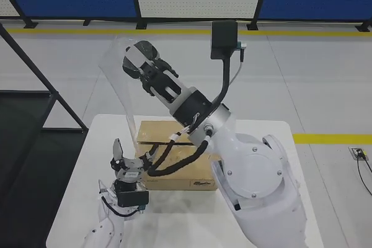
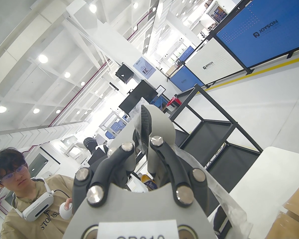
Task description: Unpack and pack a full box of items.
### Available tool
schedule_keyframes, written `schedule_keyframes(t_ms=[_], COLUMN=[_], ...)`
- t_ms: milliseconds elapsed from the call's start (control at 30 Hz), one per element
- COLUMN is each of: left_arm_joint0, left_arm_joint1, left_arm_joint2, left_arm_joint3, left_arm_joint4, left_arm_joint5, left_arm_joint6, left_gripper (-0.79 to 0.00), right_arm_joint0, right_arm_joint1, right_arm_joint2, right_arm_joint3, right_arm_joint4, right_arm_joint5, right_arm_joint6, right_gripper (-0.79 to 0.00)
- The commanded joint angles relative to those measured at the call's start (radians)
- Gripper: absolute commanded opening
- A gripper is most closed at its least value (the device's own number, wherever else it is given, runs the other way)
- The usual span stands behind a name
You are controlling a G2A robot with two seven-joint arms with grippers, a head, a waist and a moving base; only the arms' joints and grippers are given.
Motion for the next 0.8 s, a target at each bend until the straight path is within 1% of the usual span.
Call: schedule_keyframes(t_ms=[0, 267, 433, 567, 700, 767], left_arm_joint0=[0.0, 0.01, 0.021, 0.043, 0.073, 0.093], left_arm_joint1=[-0.001, -0.002, -0.002, 0.003, 0.014, 0.022], left_arm_joint2=[-0.002, -0.02, -0.043, -0.069, -0.104, -0.121], left_arm_joint3=[0.002, 0.01, 0.002, -0.034, -0.087, -0.113], left_arm_joint4=[-0.004, -0.04, -0.107, -0.169, -0.216, -0.234], left_arm_joint5=[-0.003, -0.008, -0.056, -0.17, -0.325, -0.439], left_arm_joint6=[0.003, 0.036, 0.035, -0.007, -0.059, -0.087], left_gripper=[-0.785, -0.785, -0.785, -0.785, -0.785, -0.785], right_arm_joint0=[-0.001, 0.001, -0.003, -0.019, -0.053, -0.073], right_arm_joint1=[0.0, -0.002, 0.001, 0.012, 0.024, 0.032], right_arm_joint2=[0.0, 0.006, 0.03, 0.062, 0.11, 0.134], right_arm_joint3=[-0.001, 0.01, 0.019, 0.028, 0.023, 0.015], right_arm_joint4=[-0.002, -0.003, 0.007, -0.011, -0.033, -0.046], right_arm_joint5=[0.0, 0.005, -0.009, -0.068, -0.119, -0.156], right_arm_joint6=[0.0, -0.008, 0.002, 0.067, 0.102, 0.133], right_gripper=[-0.785, -0.785, -0.785, -0.785, -0.785, -0.785])
